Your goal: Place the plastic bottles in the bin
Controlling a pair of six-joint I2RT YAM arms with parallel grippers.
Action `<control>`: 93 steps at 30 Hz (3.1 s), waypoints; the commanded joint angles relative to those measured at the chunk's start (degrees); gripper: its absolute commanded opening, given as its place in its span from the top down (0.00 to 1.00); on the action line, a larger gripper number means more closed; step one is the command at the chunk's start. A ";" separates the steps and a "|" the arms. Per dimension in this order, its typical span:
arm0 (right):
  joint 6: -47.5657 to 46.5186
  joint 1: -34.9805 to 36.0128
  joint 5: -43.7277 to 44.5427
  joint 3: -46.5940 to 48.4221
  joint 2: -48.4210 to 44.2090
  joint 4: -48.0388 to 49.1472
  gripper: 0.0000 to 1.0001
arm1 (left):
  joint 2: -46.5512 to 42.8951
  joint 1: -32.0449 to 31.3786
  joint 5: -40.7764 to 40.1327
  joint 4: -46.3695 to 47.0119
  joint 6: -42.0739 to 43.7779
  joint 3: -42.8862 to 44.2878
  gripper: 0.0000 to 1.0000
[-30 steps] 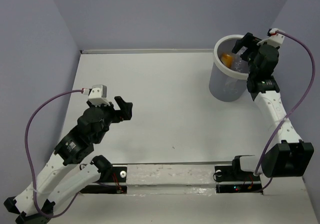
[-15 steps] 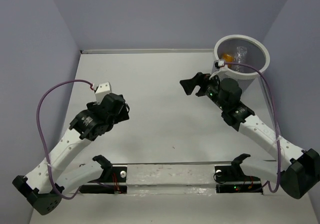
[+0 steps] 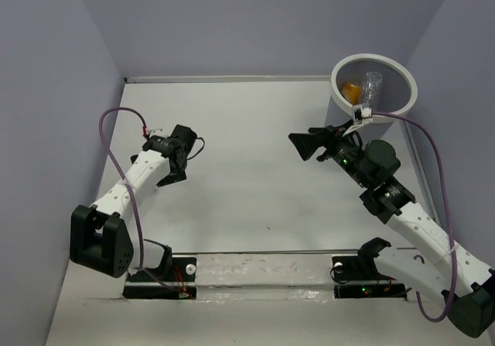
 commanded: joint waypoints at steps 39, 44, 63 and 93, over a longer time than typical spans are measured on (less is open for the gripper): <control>-2.95 0.05 -14.21 1.51 9.06 1.13 0.03 | 24.67 16.16 6.49 15.91 16.16 5.22 0.41; -5.84 3.90 -23.02 5.28 17.15 1.68 0.14 | 15.71 15.63 12.99 18.72 18.00 10.22 0.41; -29.31 23.16 -31.45 53.07 69.87 -10.96 0.12 | -26.49 13.96 49.46 38.76 11.94 20.34 0.04; -29.32 31.43 -32.94 108.30 117.71 -3.25 0.00 | -38.80 13.96 46.93 35.60 11.42 5.14 0.02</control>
